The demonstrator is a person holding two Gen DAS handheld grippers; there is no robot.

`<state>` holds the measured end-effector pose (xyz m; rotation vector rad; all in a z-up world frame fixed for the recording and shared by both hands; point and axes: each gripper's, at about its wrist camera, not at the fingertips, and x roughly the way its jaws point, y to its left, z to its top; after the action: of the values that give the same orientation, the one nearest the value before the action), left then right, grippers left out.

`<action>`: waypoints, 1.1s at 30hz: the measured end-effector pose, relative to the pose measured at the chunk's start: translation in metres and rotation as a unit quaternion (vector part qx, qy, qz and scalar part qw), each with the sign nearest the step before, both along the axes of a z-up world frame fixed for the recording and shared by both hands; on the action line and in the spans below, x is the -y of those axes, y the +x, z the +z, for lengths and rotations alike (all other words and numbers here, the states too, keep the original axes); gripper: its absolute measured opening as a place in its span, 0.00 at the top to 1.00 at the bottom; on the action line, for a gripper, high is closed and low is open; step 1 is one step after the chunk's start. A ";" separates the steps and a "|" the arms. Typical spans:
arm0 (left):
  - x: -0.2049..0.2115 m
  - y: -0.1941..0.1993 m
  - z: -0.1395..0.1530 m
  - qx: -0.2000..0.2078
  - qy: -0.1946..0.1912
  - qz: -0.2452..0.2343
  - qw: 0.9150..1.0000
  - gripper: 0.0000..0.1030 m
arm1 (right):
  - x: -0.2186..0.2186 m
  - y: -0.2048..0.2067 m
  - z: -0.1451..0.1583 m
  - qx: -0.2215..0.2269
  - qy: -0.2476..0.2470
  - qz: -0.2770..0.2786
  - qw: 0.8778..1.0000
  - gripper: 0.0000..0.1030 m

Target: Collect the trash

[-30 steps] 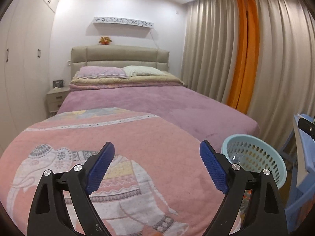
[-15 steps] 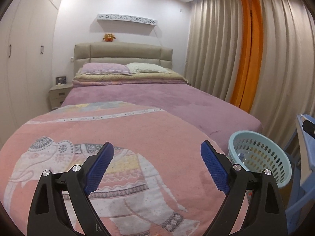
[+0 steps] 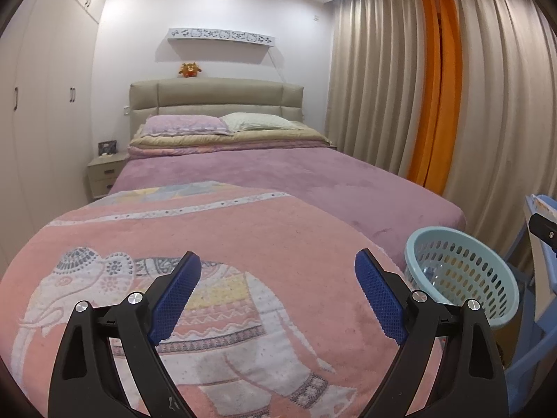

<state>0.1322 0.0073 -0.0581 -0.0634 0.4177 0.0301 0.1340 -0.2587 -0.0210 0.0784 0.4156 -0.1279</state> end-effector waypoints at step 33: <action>0.001 0.005 -0.004 -0.018 0.008 0.005 1.000 0.13 | -0.017 0.017 -0.025 -0.036 -0.001 0.027 0.999 0.45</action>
<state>0.1372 0.0065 -0.0623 -0.0486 0.4539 0.0442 0.1514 -0.2417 -0.0462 0.0612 0.4886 -0.0787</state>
